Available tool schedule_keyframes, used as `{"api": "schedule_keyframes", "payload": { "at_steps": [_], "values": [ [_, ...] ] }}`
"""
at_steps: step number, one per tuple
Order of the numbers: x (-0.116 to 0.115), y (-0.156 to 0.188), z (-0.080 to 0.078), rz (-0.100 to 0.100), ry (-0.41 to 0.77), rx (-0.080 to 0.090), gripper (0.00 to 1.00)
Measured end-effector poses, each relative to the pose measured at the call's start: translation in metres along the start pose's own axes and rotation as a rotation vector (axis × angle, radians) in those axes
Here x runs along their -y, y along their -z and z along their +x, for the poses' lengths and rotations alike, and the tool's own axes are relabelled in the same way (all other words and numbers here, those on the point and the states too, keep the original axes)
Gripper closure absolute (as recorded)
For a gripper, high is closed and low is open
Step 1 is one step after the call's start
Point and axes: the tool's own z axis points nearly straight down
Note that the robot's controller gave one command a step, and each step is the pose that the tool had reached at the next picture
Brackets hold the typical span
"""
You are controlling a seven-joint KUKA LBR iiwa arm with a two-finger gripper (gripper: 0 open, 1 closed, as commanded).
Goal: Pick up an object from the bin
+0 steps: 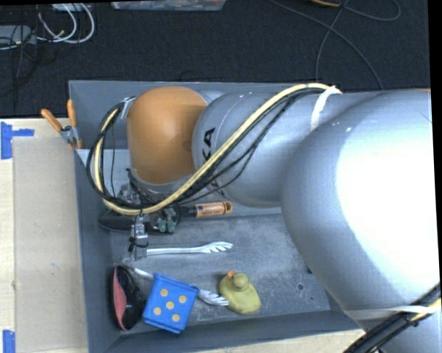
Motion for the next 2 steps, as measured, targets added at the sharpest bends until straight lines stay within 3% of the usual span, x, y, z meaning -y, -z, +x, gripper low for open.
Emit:
{"api": "schedule_keyframes", "payload": {
  "at_steps": [1, 2],
  "values": [
    [0.0363, -0.0564, -0.0046, 0.003, -0.027, 0.015, 0.0],
    [0.0393, -0.0527, -0.0036, -0.004, -0.069, 0.011, 1.0]
  ]
}}
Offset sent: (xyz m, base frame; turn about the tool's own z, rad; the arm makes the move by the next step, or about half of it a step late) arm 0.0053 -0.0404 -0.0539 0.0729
